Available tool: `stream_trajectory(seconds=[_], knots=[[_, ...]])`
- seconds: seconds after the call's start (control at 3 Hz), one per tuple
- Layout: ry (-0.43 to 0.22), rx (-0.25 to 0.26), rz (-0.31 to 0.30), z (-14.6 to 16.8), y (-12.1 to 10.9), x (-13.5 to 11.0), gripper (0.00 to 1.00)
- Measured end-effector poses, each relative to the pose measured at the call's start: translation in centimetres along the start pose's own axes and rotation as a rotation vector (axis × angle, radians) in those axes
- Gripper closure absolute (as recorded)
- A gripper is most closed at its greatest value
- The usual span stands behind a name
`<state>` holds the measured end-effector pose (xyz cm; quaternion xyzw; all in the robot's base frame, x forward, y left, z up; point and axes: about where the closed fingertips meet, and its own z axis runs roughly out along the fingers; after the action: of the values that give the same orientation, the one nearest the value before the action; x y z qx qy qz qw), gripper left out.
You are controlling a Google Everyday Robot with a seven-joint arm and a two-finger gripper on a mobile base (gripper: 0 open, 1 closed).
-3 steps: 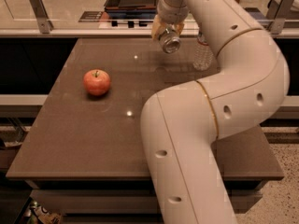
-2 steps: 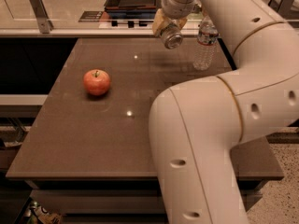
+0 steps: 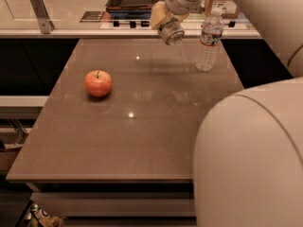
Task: Place 7up can upright
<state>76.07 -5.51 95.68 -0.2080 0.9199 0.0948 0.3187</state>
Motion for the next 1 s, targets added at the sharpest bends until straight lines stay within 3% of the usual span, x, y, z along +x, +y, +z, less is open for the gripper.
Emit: stream_trajectory(seconds=[0.33,1.0], knots=[[-0.033,-0.040,-0.036,0.0,1.6,1.7,1.00],[-0.123,-0.122,-0.083,0.0,2.8,2.6,1.00]])
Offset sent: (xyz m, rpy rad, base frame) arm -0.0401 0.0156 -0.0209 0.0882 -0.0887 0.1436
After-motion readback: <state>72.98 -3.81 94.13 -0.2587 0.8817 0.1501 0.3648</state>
